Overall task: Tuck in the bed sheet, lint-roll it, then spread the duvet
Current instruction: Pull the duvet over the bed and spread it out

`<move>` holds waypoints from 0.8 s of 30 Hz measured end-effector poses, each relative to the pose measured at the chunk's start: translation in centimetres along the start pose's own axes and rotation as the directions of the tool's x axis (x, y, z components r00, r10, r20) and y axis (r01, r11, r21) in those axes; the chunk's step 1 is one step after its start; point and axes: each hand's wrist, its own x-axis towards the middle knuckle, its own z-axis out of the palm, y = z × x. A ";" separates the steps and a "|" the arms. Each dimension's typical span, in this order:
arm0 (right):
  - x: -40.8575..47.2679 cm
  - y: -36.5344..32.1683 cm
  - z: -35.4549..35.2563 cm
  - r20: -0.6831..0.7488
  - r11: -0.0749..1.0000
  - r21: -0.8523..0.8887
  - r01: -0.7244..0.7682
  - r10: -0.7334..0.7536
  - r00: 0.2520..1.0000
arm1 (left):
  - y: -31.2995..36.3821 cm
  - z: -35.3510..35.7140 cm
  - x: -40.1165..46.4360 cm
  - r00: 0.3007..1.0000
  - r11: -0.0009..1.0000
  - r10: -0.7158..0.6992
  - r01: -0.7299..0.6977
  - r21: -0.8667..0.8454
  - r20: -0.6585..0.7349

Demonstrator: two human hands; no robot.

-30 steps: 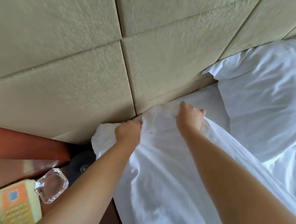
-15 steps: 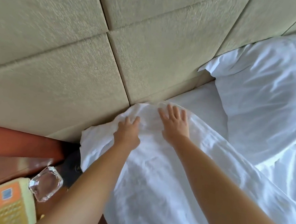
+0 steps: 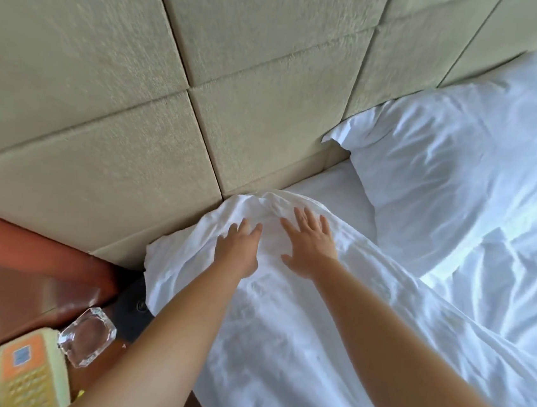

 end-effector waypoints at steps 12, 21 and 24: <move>-20.4 4.3 -0.8 -0.112 0.944 0.191 -0.268 0.292 0.950 | 9.6 -3.4 -14.2 0.957 0.953 0.279 -0.265 0.144 -0.085; -36.0 3.8 1.5 -0.103 0.753 0.297 -0.587 0.636 0.765 | 17.0 -2.5 -21.2 0.800 0.776 0.600 -0.588 0.230 0.021; -41.1 2.3 3.1 -0.042 0.698 0.262 -0.666 0.698 0.715 | 18.4 -0.9 -24.2 0.727 0.685 0.678 -0.679 0.264 0.108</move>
